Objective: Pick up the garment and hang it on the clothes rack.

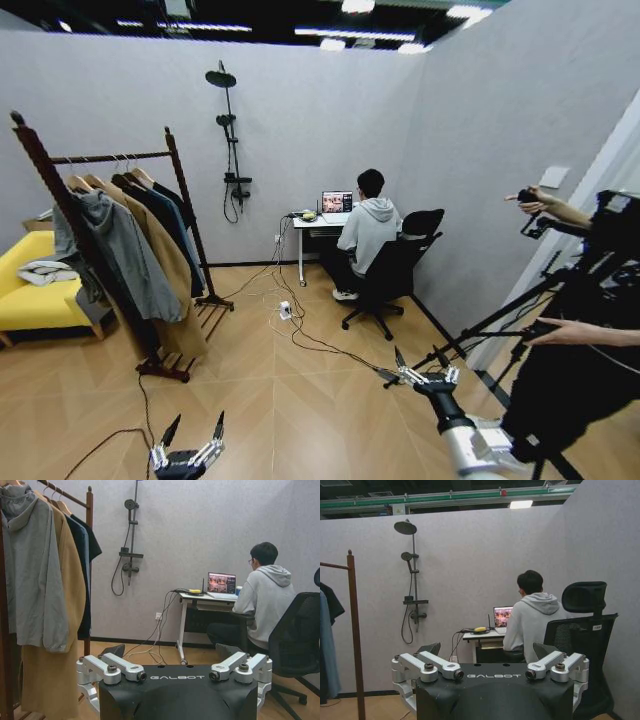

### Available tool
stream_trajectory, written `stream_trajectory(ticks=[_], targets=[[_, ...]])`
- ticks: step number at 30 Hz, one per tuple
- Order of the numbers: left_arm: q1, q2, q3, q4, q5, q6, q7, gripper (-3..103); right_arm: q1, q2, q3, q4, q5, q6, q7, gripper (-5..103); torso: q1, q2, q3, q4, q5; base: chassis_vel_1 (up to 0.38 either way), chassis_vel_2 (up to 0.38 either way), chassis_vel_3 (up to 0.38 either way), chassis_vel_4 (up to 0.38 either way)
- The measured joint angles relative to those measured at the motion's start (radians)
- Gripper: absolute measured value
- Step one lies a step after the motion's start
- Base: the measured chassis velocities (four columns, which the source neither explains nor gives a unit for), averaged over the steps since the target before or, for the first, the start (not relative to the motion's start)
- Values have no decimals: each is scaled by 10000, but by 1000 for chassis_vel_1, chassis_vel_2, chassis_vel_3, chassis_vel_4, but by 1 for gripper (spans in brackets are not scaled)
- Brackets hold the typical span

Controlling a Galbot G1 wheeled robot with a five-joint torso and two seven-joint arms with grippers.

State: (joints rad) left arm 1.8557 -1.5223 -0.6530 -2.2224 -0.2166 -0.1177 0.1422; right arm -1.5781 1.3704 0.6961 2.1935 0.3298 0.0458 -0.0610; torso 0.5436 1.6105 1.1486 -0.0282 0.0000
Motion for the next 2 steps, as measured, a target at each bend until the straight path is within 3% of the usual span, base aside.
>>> stream_trajectory(ticks=[2], targets=[[-1, 0, 0, 0, 0, 0, 0, 100, -76, -14, -75, 99, 13, -125, -32, 100, 0, 0, 1, 0, 0, 0, 0, 0, 0]])
